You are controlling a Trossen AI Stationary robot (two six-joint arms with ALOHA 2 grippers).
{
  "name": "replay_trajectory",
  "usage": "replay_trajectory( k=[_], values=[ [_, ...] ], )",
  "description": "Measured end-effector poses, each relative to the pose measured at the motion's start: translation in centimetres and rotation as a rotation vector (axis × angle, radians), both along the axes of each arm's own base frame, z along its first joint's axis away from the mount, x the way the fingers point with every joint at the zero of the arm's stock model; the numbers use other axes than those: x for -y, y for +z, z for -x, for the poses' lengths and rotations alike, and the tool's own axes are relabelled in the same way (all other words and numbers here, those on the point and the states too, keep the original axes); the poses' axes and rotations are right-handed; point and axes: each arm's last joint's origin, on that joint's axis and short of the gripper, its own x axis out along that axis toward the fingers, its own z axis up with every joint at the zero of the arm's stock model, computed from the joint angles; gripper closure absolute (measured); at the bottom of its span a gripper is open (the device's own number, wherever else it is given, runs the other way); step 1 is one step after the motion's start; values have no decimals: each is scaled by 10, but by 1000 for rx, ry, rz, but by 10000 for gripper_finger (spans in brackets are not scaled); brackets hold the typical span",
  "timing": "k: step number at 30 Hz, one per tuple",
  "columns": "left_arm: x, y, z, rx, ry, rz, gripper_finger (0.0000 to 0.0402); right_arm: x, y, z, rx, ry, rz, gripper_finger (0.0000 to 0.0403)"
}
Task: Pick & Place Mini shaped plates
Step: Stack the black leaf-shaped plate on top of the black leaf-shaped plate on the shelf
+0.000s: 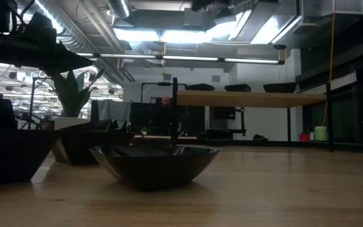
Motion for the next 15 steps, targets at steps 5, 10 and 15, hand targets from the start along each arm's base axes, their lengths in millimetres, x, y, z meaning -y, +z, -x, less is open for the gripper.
replay_trajectory(
  k=[5, 10, 15],
  values=[
    [0, 0, 0, 0, 0, 0, 398, -31, -21, -16, 23, 149, 60, 260],
    [0, 0, 0, 0, 0, 0, 398, -54, -48, -31, 24, 252, 113, 260],
    [0, 0, 0, 0, 0, 0, 398, -62, -74, -52, 58, 271, 124, 260]
  ],
)
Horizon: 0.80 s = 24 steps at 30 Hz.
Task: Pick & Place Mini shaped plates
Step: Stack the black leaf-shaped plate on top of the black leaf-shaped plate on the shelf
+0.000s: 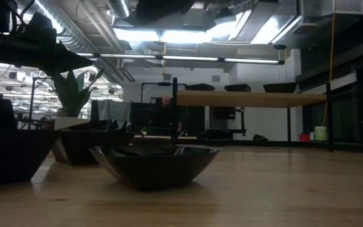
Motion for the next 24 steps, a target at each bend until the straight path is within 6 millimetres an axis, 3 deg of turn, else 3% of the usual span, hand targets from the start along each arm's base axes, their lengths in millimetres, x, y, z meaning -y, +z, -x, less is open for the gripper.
replay_trajectory(
  k=[5, 11, 18, 24],
  values=[
    [0, 0, 0, 0, 0, 0, 398, 6, -26, -20, 10, -49, -35, 260],
    [0, 0, 0, -1, 0, 0, 398, 29, -47, -38, -1, -218, -127, 260],
    [0, 0, 0, -1, 0, 0, 398, 52, -62, -48, -21, -391, -220, 261],
    [0, 0, 0, 0, 0, 0, 398, 57, -76, -52, -48, -433, -227, 261]
  ],
)
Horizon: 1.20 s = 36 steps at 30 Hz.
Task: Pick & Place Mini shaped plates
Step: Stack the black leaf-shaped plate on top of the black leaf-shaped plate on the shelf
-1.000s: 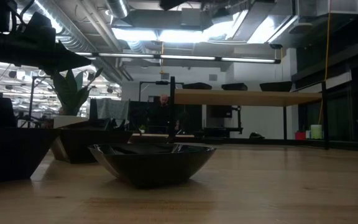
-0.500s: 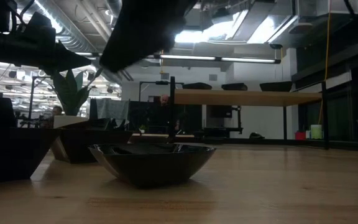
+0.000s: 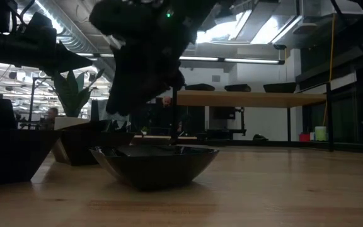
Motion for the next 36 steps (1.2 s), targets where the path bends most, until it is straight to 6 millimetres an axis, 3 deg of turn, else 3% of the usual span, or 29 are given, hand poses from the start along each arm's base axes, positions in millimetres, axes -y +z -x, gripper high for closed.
replay_trajectory(
  k=[8, 25, 36],
  values=[
    [0, 0, 0, 0, 0, 0, 398, 1, -14, -2, -24, -40, 31, 261],
    [0, 0, 0, 0, 0, 0, 398, 1, -14, -3, -16, -48, 46, 260],
    [0, 0, 0, 0, 0, 0, 398, 1, -13, -4, -20, 75, 138, 260]
  ],
)
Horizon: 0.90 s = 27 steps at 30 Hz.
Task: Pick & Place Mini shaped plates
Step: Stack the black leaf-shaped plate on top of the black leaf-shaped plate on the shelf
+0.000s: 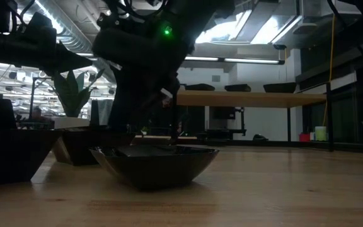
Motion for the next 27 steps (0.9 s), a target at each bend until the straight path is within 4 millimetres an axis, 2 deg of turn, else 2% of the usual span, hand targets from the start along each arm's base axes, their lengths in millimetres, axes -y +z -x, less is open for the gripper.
replay_trajectory(
  k=[13, 19, 27],
  values=[
    [0, 0, 0, -1, 0, 0, 398, -2, 5, -6, 35, 218, 164, 260],
    [0, 0, 0, 0, 0, 0, 398, 6, 6, -9, 51, 187, 150, 260],
    [0, 0, 0, 0, 0, 0, 398, 28, 4, -11, 43, 36, 1, 260]
  ],
)
